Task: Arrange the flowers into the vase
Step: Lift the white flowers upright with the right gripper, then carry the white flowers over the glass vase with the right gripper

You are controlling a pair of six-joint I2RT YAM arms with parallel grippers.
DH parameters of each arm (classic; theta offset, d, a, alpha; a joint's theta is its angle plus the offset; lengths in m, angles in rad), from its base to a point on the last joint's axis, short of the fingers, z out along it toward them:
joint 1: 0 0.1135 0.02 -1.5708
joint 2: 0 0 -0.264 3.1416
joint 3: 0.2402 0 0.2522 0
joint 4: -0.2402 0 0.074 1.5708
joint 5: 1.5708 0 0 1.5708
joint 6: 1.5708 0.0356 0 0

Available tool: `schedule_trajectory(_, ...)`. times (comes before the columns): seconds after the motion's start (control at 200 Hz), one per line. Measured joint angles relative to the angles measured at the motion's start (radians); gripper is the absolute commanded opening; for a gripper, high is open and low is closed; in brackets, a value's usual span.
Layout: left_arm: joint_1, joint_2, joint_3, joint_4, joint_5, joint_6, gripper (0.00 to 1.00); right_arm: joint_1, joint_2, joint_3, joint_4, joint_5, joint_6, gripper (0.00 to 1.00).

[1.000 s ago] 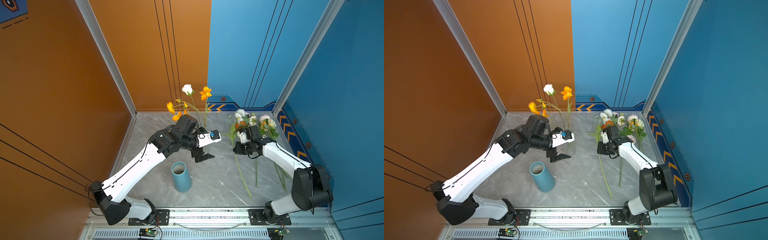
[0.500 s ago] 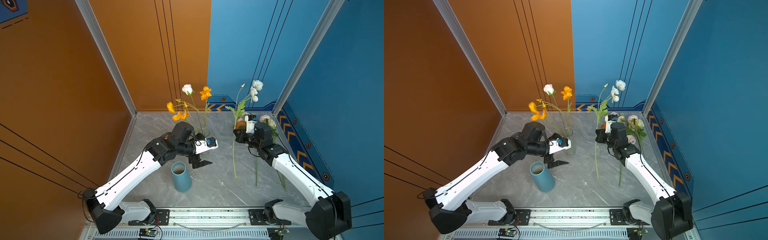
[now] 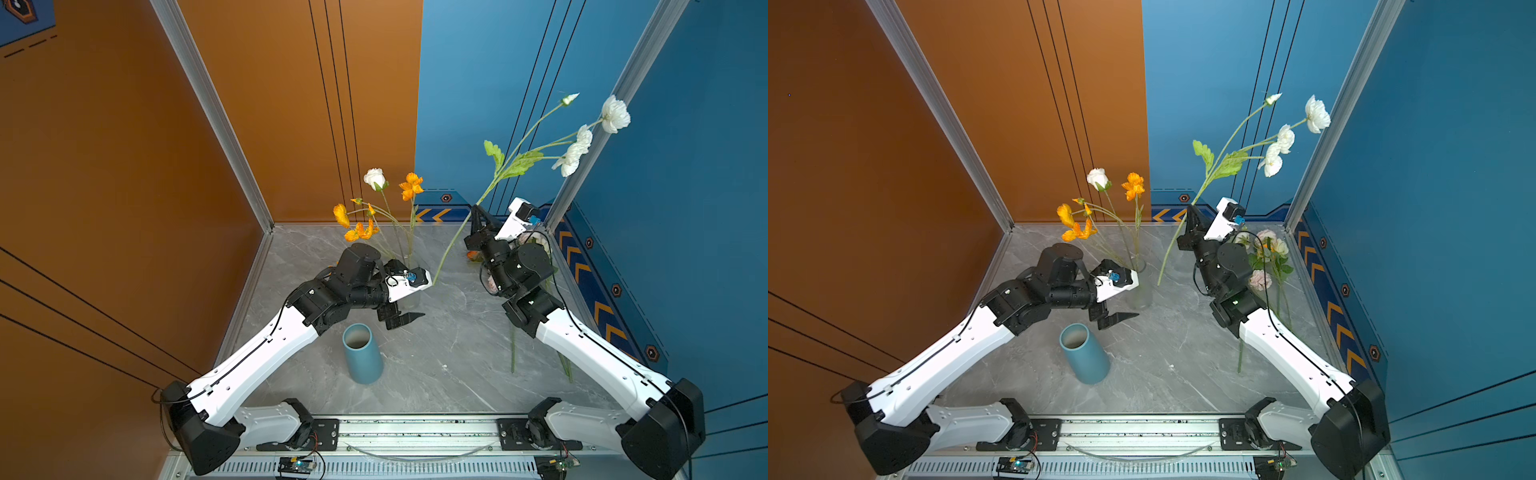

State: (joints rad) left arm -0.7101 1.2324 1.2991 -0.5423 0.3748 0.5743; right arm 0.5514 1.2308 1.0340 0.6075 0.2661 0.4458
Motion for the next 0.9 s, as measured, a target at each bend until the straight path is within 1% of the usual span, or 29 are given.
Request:
schedule_trajectory(0.225,0.022,0.0,-0.006,0.03,-0.008,-0.018,0.98,0.02,0.09,0.033,0.179,0.053,0.0,0.0)
schedule_trajectory(0.36,0.039,0.0,-0.01,0.046,-0.009,-0.026,0.98,0.033,0.157,0.074,0.197,0.053,-0.001,0.0)
schedule_trajectory(0.526,0.06,-0.014,-0.017,0.068,-0.011,-0.037,0.98,0.047,0.2,0.075,0.23,0.053,0.0,0.0)
schedule_trajectory(0.896,0.09,-0.023,-0.02,0.076,-0.01,-0.049,0.98,0.066,0.271,0.01,0.34,0.079,0.035,0.0)
